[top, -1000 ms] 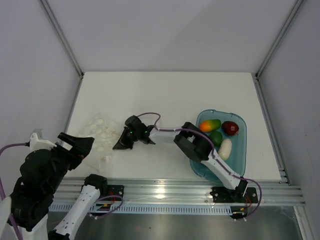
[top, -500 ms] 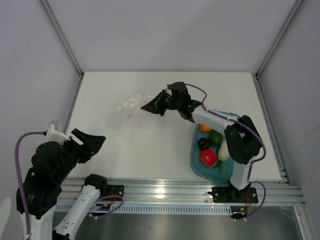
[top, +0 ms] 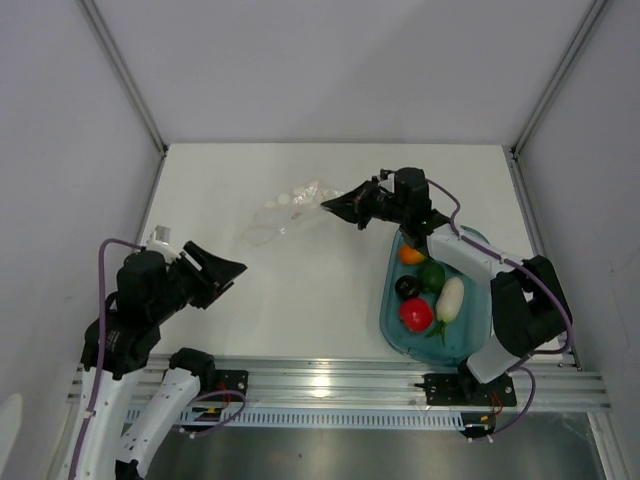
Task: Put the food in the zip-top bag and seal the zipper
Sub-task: Pick up the zipper food storage bag at the center of the board.
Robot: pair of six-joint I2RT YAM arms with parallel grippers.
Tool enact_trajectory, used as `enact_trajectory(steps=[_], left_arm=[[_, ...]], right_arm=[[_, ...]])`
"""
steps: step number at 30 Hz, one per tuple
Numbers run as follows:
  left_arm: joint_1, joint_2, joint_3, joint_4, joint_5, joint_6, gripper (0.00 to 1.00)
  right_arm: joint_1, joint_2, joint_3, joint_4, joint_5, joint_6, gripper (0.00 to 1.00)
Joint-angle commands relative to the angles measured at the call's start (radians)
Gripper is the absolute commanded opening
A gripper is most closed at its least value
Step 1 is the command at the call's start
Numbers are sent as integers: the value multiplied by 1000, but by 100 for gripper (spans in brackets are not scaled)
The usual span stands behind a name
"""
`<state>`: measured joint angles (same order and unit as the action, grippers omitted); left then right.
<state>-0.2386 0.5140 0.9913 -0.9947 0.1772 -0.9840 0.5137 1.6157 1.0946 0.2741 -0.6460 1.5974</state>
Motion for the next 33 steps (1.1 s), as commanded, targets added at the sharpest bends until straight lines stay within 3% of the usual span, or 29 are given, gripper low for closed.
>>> enact_trajectory(steps=[1, 9, 13, 25, 33], left_arm=[[10, 17, -69, 108, 102, -125, 61], [61, 20, -261, 359, 252, -364, 68], [74, 55, -286, 436, 275, -430, 69], [139, 64, -375, 625, 300, -577, 68], [156, 156, -364, 715, 308, -584, 68]], right_arm=[[-14, -69, -45, 155, -26, 84, 0], [-24, -120, -64, 206, -27, 150, 0], [-27, -122, -76, 244, -27, 173, 0], [-38, -137, -113, 293, -34, 202, 0], [-37, -140, -114, 313, -37, 217, 0]])
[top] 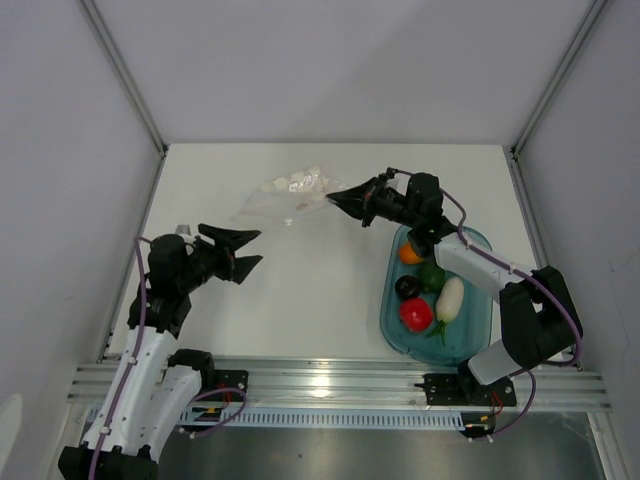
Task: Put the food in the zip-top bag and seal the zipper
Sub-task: Pick up the zipper food storage bag at the center of the board.
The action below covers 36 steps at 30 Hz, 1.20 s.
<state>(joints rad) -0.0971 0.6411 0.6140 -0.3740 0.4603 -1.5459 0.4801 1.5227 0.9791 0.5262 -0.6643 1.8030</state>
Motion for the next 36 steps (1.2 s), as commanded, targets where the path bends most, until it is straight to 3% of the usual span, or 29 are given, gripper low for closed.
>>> enact_trajectory(steps=[1, 9, 15, 36], left_arm=[[14, 38, 32, 93, 26, -17, 68], [23, 77, 39, 139, 28, -31, 67], [34, 54, 27, 135, 41, -25, 60], [77, 43, -3, 150, 54, -43, 59]], right_arm=[[-2, -48, -3, 63, -18, 12, 0], [8, -52, -20, 75, -17, 19, 0], [2, -55, -36, 72, -17, 13, 0], [43, -38, -33, 115, 5, 36, 0]])
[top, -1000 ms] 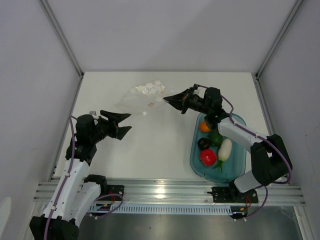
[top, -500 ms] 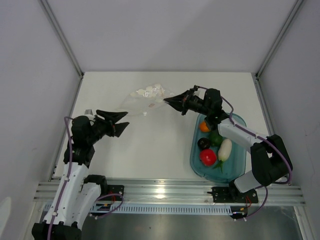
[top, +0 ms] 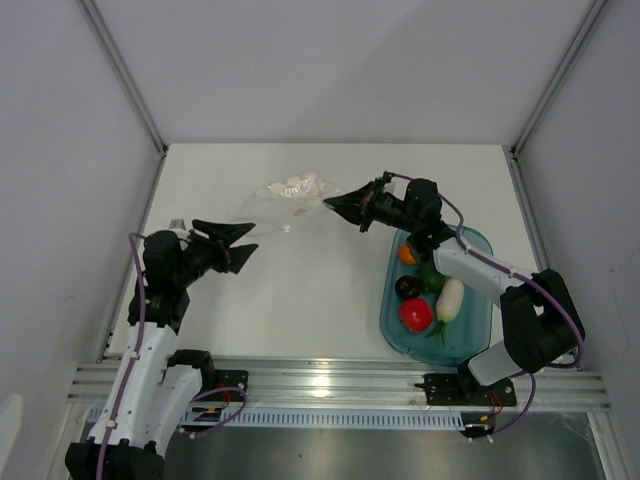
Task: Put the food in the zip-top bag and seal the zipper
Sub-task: Pick up the zipper food storage bag at the center of the board.
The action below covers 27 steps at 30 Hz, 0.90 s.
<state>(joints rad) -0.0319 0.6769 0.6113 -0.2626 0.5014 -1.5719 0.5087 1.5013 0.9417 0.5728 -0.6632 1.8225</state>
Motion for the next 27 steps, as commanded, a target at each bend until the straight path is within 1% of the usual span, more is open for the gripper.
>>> enact_trajectory(steps=[1, 5, 8, 9, 11, 12, 13, 14, 15, 16, 17, 18, 19, 20, 21, 22, 24, 25, 26, 27], left_arm=[[12, 12, 2, 43, 12, -16, 58], [12, 36, 34, 28, 6, 18, 54], [12, 38, 44, 11, 6, 42, 40], [12, 38, 47, -1, 6, 50, 25], [12, 38, 59, -26, 6, 97, 7], [12, 44, 83, -76, 3, 120, 1], [12, 46, 114, -107, -4, 150, 1], [12, 47, 154, -140, -15, 220, 1], [12, 56, 178, -180, -44, 257, 1], [12, 62, 198, -257, -56, 295, 1], [10, 69, 268, -288, -66, 368, 1], [12, 75, 287, -317, -76, 403, 0], [12, 91, 310, -386, -98, 441, 1], [10, 99, 382, -420, -110, 513, 0], [9, 110, 407, -456, -121, 548, 1], [9, 134, 457, -528, -145, 620, 1], [6, 170, 533, -608, -164, 700, 1], [4, 188, 588, -651, -175, 740, 0], [3, 223, 610, -724, -193, 816, 1], [0, 237, 660, -754, -198, 852, 1]], right_arm=[[22, -12, 3, 73, 5, 23, 0], [39, -3, 3, 98, 11, 32, 0], [48, 10, 6, 108, 8, 37, 0], [48, 13, 6, 108, 7, 35, 0], [50, 20, 9, 86, -10, 18, 0], [48, 23, 20, 61, -21, 0, 0], [45, 25, 32, -15, -33, -27, 0], [42, 27, 49, -78, -64, -116, 8], [33, 27, 102, -152, -78, -176, 16], [27, 28, 139, -245, -91, -249, 24], [21, 33, 179, -434, -104, -326, 40], [10, 39, 219, -517, -101, -476, 45], [5, 43, 294, -604, -96, -544, 49], [2, 48, 331, -740, -87, -607, 53], [-5, 59, 365, -798, -81, -721, 54], [-7, 65, 426, -899, -75, -774, 55], [-9, 76, 483, -991, -44, -876, 56], [-7, 85, 509, -1042, -32, -969, 56], [-6, 89, 554, -1120, -24, -1011, 56], [-4, 92, 569, -1154, -4, -1049, 57]])
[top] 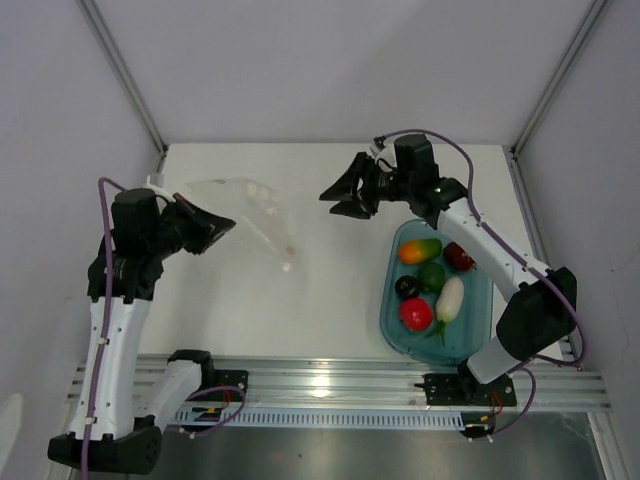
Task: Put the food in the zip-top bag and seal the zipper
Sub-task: Pick up the zipper food storage bag at the center of the board.
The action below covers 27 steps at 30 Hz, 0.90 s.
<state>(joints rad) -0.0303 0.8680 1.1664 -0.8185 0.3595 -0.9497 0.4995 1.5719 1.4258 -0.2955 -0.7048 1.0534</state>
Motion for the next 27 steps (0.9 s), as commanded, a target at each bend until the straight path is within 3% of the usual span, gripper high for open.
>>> enact_trajectory(steps=[1, 5, 9, 18, 27], left_arm=[[-5, 57, 116, -226, -66, 261, 1], [-37, 75, 142, -303, -126, 374, 1], [-156, 138, 177, -337, -155, 401, 0], [-388, 295, 228, -288, -152, 351, 1], [-424, 382, 239, -220, -108, 333, 1]], right_arm=[[11, 22, 99, -342, 48, -355, 57], [57, 20, 183, -444, 105, -536, 57], [142, 60, 306, -545, 163, -679, 61], [281, 126, 429, -582, 125, -744, 67], [295, 139, 418, -616, 151, -750, 65]])
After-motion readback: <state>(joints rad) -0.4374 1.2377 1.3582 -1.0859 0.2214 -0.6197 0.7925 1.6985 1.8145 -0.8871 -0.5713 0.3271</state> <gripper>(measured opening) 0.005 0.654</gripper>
